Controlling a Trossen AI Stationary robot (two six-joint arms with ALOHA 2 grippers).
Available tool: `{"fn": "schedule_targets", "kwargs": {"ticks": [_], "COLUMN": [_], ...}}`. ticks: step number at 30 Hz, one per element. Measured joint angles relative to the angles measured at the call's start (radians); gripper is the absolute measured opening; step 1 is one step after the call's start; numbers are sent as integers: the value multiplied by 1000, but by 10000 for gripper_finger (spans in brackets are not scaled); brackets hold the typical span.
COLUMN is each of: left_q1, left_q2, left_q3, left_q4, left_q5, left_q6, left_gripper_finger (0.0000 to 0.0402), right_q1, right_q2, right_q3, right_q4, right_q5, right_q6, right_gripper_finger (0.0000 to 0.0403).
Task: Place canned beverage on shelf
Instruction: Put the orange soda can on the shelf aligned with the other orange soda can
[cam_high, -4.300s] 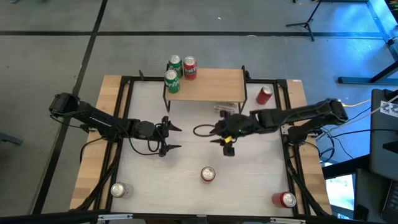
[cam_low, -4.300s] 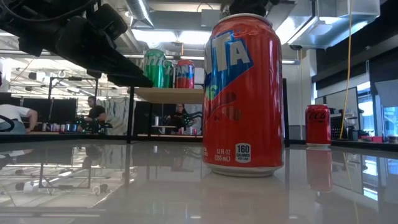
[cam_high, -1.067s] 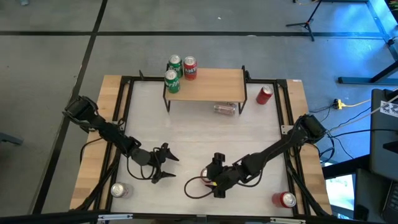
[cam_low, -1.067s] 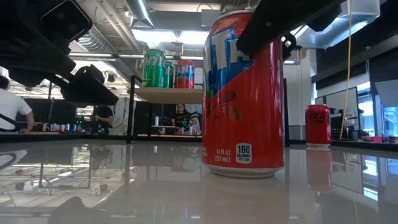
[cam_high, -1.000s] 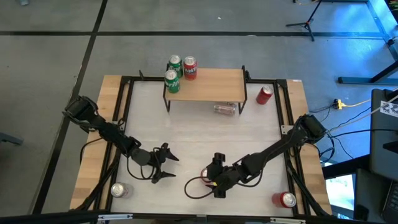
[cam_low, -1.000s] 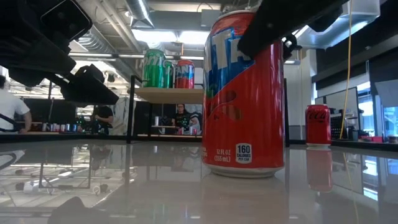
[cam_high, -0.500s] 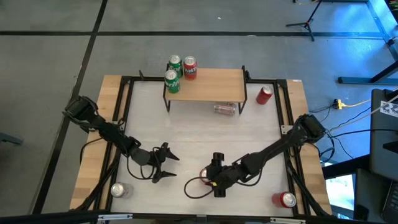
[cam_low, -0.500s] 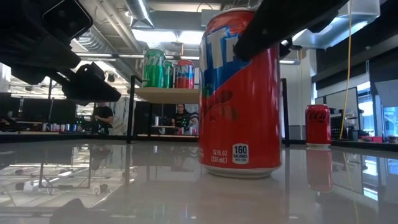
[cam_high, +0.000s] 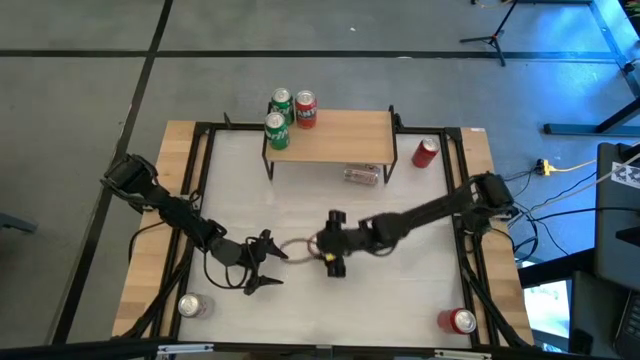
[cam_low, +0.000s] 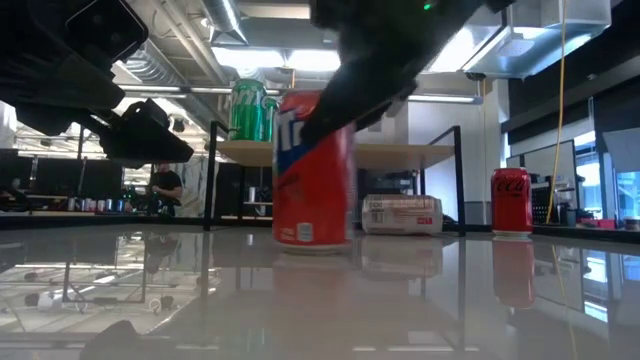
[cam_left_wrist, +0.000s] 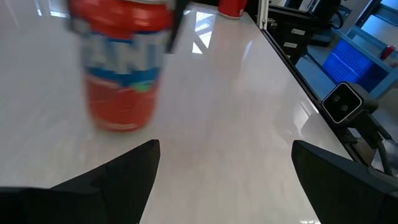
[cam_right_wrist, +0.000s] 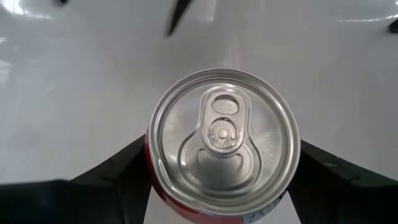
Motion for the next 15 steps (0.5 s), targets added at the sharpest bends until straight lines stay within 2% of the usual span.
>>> {"fn": "schedule_targets", "kwargs": {"ticks": [7, 15], "left_q1": [0, -2], "left_q2": [0, 0], "left_q3": [0, 0], "left_q4": [-5, -23], "left_q5": [1, 24], "left_q6": [0, -14], "left_gripper_finger": [355, 355], "right_q1": [-116, -152], "right_q2": [8, 44], "right_q3": [0, 2], "right_q4": [55, 124], "right_q5": [-112, -249], "right_q6": [-77, -177], "right_gripper_finger": [288, 290]}}
